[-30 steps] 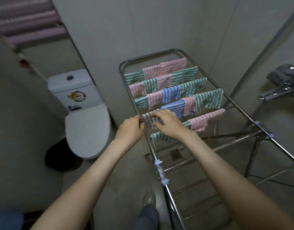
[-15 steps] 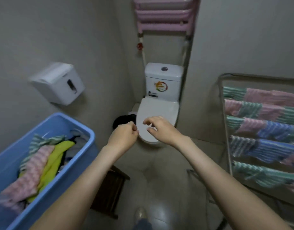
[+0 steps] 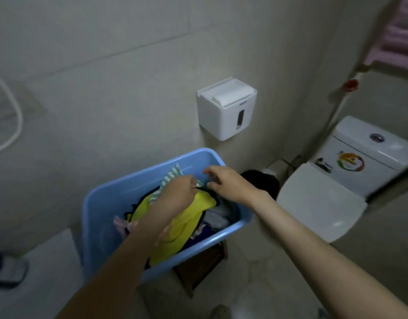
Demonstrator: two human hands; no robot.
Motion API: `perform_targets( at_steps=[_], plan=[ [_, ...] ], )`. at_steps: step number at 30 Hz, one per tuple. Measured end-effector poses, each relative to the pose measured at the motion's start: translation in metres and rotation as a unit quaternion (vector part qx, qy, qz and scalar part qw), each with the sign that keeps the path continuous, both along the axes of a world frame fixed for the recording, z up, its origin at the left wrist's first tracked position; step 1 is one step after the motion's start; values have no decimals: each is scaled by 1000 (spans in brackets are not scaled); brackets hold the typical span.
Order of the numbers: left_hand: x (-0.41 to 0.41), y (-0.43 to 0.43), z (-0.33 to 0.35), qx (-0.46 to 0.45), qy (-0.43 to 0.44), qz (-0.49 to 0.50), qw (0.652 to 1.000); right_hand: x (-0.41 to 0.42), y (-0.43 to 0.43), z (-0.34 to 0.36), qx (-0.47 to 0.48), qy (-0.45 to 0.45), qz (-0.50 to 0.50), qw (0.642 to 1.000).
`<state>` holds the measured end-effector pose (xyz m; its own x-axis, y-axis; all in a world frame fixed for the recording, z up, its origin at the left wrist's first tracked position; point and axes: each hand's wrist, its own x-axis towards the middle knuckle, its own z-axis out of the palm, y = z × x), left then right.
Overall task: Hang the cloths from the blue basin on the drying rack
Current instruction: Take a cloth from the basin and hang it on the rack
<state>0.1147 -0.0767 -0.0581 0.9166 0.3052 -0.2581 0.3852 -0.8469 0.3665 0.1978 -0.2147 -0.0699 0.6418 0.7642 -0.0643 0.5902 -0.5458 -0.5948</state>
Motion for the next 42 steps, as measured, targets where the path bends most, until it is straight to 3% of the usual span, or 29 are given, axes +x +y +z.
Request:
perform_targets(
  at_steps=[5, 8, 11, 18, 24, 26, 29, 32, 38, 42],
  plan=[
    [-22, 44, -9, 0, 125, 17, 992, 0, 52, -13, -90, 99, 82, 988],
    [-38, 50, -17, -38, 191, 2, 981, -3, 68, -24, -153, 111, 125, 974],
    [-47, 52, -16, -50, 210, 11, 976, -6, 73, -26, -144, 109, 148, 972],
    [-39, 49, 10, -13, 75, 40, 996, 1, 62, -6, 0, 171, 129, 977],
    [-32, 26, 47, -23, -63, 39, 997, 6, 46, 22, 63, 202, 124, 970],
    [-31, 26, 54, -1, -77, 65, 995, 7, 42, 29, 119, 196, 91, 969],
    [-31, 32, 60, 18, -31, 42, 998, 9, 38, 40, 179, 192, 63, 963],
    [-33, 40, 62, 11, -16, 29, 999, 13, 33, 45, 203, 173, 43, 963],
    [-30, 43, 75, -73, -162, 85, 980, 21, 26, 58, 212, 138, 27, 967],
    [-17, 39, 82, -62, -190, 53, 978, 31, 15, 62, 199, 101, -47, 974]
  ],
)
